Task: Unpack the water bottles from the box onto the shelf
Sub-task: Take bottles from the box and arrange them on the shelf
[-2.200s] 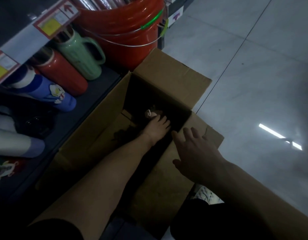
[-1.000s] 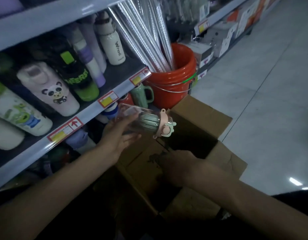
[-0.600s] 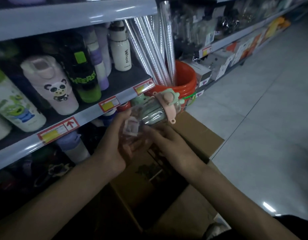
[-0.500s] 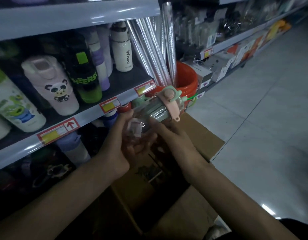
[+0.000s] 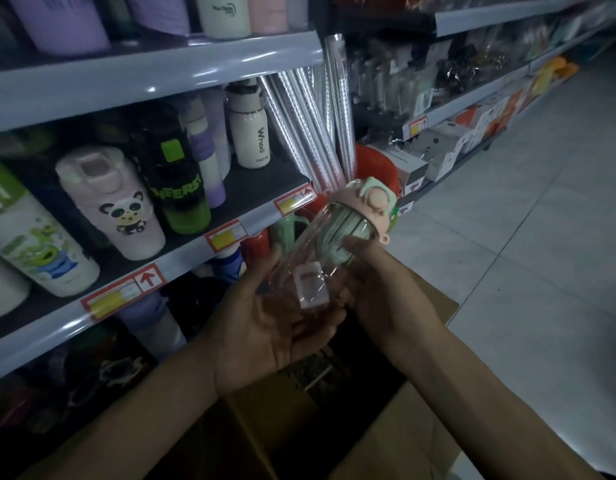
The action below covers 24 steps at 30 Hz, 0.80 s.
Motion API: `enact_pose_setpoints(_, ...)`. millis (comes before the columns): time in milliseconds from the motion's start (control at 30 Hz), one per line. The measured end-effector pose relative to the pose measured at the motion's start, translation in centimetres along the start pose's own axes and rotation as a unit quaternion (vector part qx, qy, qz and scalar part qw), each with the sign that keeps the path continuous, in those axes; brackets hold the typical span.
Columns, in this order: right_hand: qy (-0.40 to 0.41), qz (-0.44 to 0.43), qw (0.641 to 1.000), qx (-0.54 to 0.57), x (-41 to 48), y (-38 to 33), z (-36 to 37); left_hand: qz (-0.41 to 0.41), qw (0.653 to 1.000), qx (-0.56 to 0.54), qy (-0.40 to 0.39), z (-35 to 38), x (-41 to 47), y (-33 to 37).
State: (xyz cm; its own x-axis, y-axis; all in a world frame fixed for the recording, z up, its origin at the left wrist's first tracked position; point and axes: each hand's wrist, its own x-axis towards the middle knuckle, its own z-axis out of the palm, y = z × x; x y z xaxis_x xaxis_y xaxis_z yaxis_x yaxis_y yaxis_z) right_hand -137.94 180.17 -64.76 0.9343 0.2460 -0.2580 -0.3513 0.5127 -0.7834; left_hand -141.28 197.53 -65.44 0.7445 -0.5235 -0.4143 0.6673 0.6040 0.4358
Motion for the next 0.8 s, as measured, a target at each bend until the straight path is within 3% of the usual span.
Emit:
enact_pose_setpoints(233, -0.079, -0.022, 0.996, 0.024, 0.0, -0.8, 0.8, 0.017, 0.999, -0.024, -0.022, 0.6, -0.3, 0.2)
enact_pose_setpoints(367, -0.077, -0.025, 0.997, -0.002, 0.2, -0.9, 1.5, 0.110, 0.993, 0.029, 0.032, 1.2, -0.6, 0.5)
enact_pose_setpoints(533, -0.052, -0.036, 0.996, -0.058, 0.1, 0.0, 2.9, 0.232, 0.959, 0.135, 0.093, 1.3, -1.1, 0.7)
enact_pose_setpoints(600, -0.056, -0.050, 0.994, -0.080, 0.1, 0.1, 3.3, 0.289, 0.924, 0.207, 0.144, 1.1, -1.2, 0.4)
enact_pose_setpoints(733, -0.077, -0.081, 0.982, -0.153, -0.3, 0.6, 4.0, 0.447, 0.790, 0.347, 0.236, 0.9, -2.0, -0.4)
enact_pose_setpoints(800, -0.076, -0.090, 0.979, -0.169, -0.7, 0.9, 4.2, 0.482, 0.761, 0.358, 0.246, 0.8, -2.4, -0.5)
